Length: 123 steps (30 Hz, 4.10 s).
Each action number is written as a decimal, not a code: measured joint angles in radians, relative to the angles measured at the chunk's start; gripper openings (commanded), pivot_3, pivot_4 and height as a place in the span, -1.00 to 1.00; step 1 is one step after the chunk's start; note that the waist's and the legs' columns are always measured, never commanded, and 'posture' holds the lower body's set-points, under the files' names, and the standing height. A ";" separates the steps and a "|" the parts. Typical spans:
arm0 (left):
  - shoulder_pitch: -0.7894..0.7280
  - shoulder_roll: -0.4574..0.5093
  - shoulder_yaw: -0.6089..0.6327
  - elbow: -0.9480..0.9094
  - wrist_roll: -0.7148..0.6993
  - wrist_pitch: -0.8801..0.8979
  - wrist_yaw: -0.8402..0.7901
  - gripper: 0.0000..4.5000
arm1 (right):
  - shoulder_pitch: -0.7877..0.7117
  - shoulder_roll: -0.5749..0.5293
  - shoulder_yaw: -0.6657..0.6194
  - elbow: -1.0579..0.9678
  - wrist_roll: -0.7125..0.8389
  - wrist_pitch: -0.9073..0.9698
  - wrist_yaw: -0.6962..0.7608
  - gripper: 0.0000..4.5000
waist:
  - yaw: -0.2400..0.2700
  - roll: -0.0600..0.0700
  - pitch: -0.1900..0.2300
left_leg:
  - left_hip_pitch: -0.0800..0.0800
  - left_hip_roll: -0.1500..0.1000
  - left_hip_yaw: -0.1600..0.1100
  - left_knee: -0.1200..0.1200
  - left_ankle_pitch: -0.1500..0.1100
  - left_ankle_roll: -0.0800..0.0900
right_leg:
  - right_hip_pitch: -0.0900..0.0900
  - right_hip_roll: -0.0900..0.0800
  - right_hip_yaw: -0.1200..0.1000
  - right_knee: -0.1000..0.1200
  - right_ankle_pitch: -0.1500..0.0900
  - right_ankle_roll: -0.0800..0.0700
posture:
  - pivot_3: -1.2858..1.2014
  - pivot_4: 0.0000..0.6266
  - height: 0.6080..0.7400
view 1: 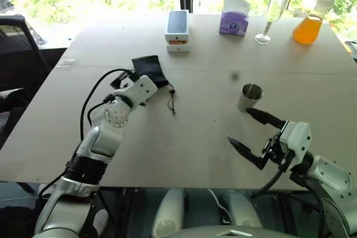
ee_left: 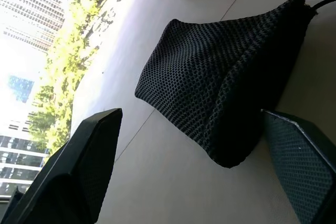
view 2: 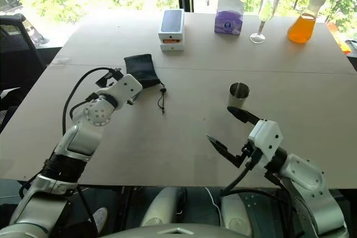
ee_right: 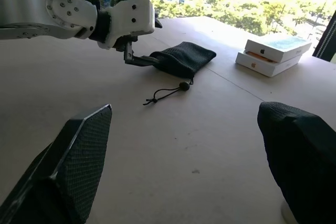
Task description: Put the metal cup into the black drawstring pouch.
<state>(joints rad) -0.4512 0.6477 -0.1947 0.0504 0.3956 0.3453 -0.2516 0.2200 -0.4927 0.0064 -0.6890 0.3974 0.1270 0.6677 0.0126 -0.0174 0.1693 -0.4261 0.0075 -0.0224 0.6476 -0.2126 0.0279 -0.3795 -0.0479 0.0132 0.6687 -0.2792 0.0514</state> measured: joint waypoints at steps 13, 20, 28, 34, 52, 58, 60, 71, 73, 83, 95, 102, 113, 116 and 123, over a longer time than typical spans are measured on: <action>-0.159 -0.108 -0.064 0.226 0.077 -0.024 0.003 0.70 | -0.011 0.006 0.015 0.001 -0.001 -0.008 0.000 1.00 | 0.002 0.000 0.000 | 0.000 -0.001 -0.001 0.003 0.000 0.000 | 0.000 0.000 -0.001 0.005 0.000 0.000 | 0.03 -0.52 1.00; -0.256 -0.110 -0.094 0.343 0.081 -0.030 -0.079 -0.53 | -0.010 0.006 0.016 0.002 -0.005 -0.010 -0.001 1.00 | -0.002 -0.001 0.000 | 0.000 -0.001 -0.001 0.003 0.000 0.000 | -0.001 0.000 -0.001 0.006 0.000 0.000 | 0.03 -0.52 1.00; -0.280 -0.095 -0.099 0.361 0.132 -0.044 -0.064 0.30 | -0.005 0.013 0.017 0.002 -0.032 -0.019 -0.020 1.00 | -0.001 -0.001 0.000 | 0.000 -0.001 0.000 0.003 0.000 0.000 | -0.001 0.000 0.000 0.007 0.000 0.000 | 0.03 -0.52 1.00; -0.294 -0.112 -0.100 0.394 0.140 -0.025 -0.059 0.41 | -0.013 0.018 0.021 0.004 -0.036 -0.020 -0.020 1.00 | 0.000 -0.001 0.000 | 0.000 -0.002 0.000 0.004 0.000 0.000 | -0.001 0.000 0.000 0.007 0.000 0.000 | 0.03 -0.52 1.00; -0.310 -0.087 0.003 0.341 -0.029 0.168 -0.292 -0.98 | -0.040 0.033 0.022 0.026 -0.070 -0.019 -0.056 1.00 | -0.005 -0.001 0.000 | 0.000 -0.001 0.000 0.004 0.000 0.000 | -0.002 0.000 0.000 0.008 0.000 0.000 | 0.03 -0.52 1.00; -0.202 -0.061 0.172 -0.098 -0.257 0.731 -0.498 -0.98 | -0.064 0.034 0.002 0.040 -0.075 0.006 -0.086 1.00 | -0.017 -0.001 0.001 | 0.000 -0.001 -0.001 0.005 0.000 0.000 | -0.001 0.000 -0.001 0.009 -0.001 0.000 | 0.03 -0.52 1.00; -0.229 -0.081 0.233 -0.221 -0.332 1.030 -0.509 -0.98 | -0.079 0.024 0.001 0.041 -0.074 0.036 -0.089 1.00 | -0.018 -0.001 0.001 | 0.000 -0.001 -0.001 0.006 0.000 0.000 | -0.001 0.000 -0.001 0.010 -0.001 0.001 | 0.03 -0.52 1.00; -0.252 -0.474 0.329 -0.290 -0.427 1.268 -0.217 -0.98 | -0.212 -0.108 -0.014 -0.012 -0.135 0.346 -0.151 1.00 | -0.014 -0.001 0.001 | 0.002 -0.001 -0.001 0.006 0.000 0.000 | 0.000 0.000 0.001 0.010 -0.001 0.001 | 0.03 -0.52 1.00; -0.275 -0.527 0.352 -0.245 -0.429 1.268 -0.171 -0.98 | -0.239 -0.136 -0.018 -0.040 -0.110 0.421 -0.147 1.00 | -0.015 -0.001 0.001 | 0.002 -0.001 0.000 0.006 0.000 0.000 | 0.000 0.000 0.001 0.010 -0.001 0.001 | 0.03 -0.52 1.00; -0.351 -0.605 0.576 -0.033 -0.528 1.261 -0.116 -0.98 | -0.498 -0.253 -0.051 -0.039 -0.055 0.796 -0.167 1.00 | -0.019 -0.001 0.001 | 0.002 -0.002 0.000 0.005 0.000 0.000 | 0.000 -0.001 0.001 0.010 -0.001 0.001 | 0.03 -0.52 1.00; -0.378 -0.600 0.611 0.039 -0.605 1.258 -0.088 -1.00 | -0.821 -0.312 0.220 0.233 -0.068 0.897 -0.019 0.60 | -0.017 -0.002 0.001 | 0.000 -0.003 -0.001 0.005 0.000 0.000 | -0.001 -0.002 0.000 0.009 0.000 0.001 | 0.03 -0.52 1.00; -0.353 -0.622 0.595 -0.006 -0.627 1.259 -0.058 -1.00 | -0.934 -0.311 0.356 0.374 -0.128 0.872 0.058 0.12 | -0.019 -0.001 0.001 | -0.001 -0.003 -0.002 0.005 0.002 -0.004 | -0.002 -0.003 0.000 0.009 0.000 0.001 | 0.03 -0.52 1.00; -0.334 -0.638 0.597 -0.039 -0.655 1.247 -0.011 -1.00 | -1.038 -0.286 0.480 0.571 -0.260 0.767 0.163 -0.97 | -0.020 -0.001 0.001 | -0.002 -0.003 -0.002 0.005 0.003 -0.005 | -0.002 -0.003 -0.001 0.008 0.000 0.001 | 0.03 -0.52 1.00; -0.337 -0.646 0.616 -0.042 -0.660 1.250 0.002 -1.00 | -0.988 -0.275 0.401 0.535 -0.229 0.809 0.156 -0.97 | -0.019 -0.002 0.001 | -0.003 -0.003 -0.003 0.005 0.003 -0.005 | -0.003 -0.004 -0.001 0.008 0.000 0.001 | 0.03 -0.52 1.00; -0.336 -0.652 0.614 -0.080 -0.681 1.265 0.039 -1.00 | -0.730 0.097 -0.039 0.312 0.032 0.988 -0.007 -0.97 | -0.021 -0.002 0.001 | -0.006 -0.003 -0.003 0.002 0.003 -0.006 | -0.008 -0.005 0.002 0.010 0.000 0.001 | 0.03 -0.52 1.00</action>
<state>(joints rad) -0.7875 -0.0042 0.4196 -0.0300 -0.2858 1.6102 -0.2131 -0.5099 -0.3952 -0.0327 -0.3768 0.4292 1.1150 0.6609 -0.0080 -0.0189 0.1703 -0.4324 0.0044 -0.0250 0.6500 -0.2097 0.0224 -0.3875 -0.0524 0.0153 0.6785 -0.2795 0.0520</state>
